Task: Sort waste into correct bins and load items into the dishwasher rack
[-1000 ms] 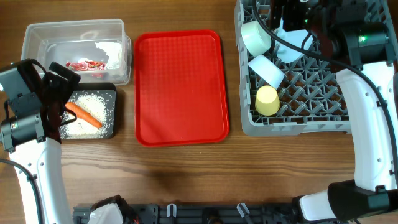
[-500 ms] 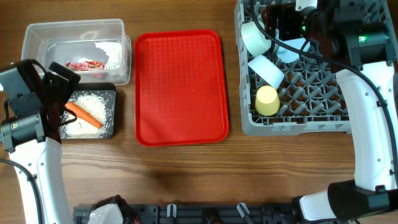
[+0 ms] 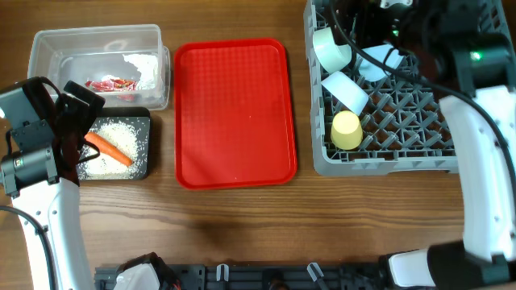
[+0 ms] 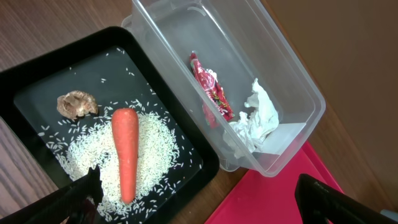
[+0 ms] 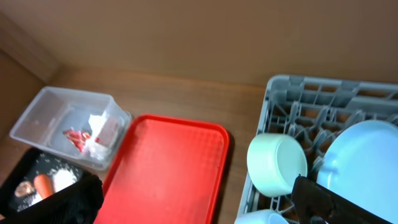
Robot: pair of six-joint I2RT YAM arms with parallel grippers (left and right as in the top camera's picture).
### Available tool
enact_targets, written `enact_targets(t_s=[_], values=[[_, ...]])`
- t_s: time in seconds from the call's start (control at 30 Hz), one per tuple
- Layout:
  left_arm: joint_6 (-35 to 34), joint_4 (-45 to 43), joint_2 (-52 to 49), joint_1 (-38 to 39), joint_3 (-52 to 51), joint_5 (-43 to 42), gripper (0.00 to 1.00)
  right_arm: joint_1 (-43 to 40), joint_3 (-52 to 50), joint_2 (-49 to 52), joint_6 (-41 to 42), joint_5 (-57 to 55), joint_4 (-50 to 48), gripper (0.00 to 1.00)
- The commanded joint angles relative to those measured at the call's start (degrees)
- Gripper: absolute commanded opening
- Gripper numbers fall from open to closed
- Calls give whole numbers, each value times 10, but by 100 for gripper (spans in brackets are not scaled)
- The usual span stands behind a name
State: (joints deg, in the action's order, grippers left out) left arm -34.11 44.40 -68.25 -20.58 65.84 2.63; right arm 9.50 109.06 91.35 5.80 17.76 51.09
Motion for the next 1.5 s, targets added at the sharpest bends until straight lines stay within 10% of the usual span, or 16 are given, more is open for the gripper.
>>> enact_targets(t_s=[0.0,0.7,0.93,1.47], values=[[9,0,2,2,4,-5,100,3,2,-114,-9,-44,16,100],[9,0,2,2,4,-5,100,3,-4,-372,-90,-121,259,100],[9,3,2,2,4,-5,100,-40,-238,-426,-201,-179,51,100],[9,2,2,2,4,-5,100,-120,-957,-768,-149,-40,-546,100]])
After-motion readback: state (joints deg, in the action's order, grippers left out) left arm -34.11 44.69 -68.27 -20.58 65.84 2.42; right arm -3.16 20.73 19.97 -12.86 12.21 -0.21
